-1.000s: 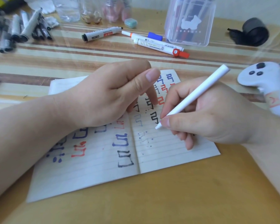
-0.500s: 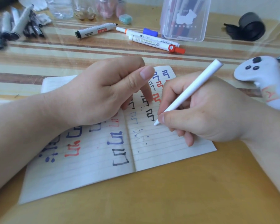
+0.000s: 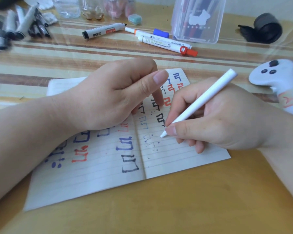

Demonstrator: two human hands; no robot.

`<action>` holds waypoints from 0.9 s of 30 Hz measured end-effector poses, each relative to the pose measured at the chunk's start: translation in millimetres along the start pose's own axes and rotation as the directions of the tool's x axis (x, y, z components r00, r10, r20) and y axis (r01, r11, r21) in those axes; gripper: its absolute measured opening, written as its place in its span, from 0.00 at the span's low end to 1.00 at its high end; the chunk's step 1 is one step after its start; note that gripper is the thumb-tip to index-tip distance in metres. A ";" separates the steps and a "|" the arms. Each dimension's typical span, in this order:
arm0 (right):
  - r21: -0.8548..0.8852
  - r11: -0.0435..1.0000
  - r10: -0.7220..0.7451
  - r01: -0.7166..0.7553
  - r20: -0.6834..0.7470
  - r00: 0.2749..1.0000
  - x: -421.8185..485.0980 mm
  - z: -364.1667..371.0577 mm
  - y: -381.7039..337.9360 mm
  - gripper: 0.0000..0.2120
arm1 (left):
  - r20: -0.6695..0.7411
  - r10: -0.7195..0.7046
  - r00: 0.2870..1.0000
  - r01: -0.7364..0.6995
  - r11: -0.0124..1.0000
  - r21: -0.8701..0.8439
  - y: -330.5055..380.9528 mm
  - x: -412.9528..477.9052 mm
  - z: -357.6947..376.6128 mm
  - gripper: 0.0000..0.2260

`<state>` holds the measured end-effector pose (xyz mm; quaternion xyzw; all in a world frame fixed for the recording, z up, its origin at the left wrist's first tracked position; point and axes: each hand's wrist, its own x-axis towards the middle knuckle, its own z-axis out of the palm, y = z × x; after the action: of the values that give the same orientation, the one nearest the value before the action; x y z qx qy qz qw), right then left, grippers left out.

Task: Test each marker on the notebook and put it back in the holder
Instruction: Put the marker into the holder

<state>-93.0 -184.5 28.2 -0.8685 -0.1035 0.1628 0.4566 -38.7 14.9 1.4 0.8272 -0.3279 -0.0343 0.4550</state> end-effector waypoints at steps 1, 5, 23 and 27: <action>-0.014 1.000 0.001 -0.001 -0.006 1.000 -0.2 0.0 -0.5 0.04 | 0.005 0.004 1.000 -0.004 1.000 0.016 -0.7 0.1 -1.6 0.19; -0.080 0.997 0.005 -0.010 -0.060 0.998 -0.7 0.7 0.6 0.03 | 0.003 0.000 1.000 0.000 1.000 0.024 -2.1 0.5 -2.6 0.20; -0.038 0.999 0.013 -0.011 0.049 0.999 -3.0 -1.5 -4.1 0.06 | 0.007 0.020 1.000 -0.021 0.999 0.030 -2.5 1.1 -1.0 0.20; -0.030 0.998 0.047 -0.048 -0.041 0.998 -3.1 7.4 2.9 0.03 | 0.024 0.022 0.999 -0.023 0.999 0.025 -2.0 1.0 -0.6 0.20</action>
<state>-98.5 -181.6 22.5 -0.8807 -0.0759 0.1545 0.4412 -36.7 15.4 0.4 0.8287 -0.3431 -0.0350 0.4409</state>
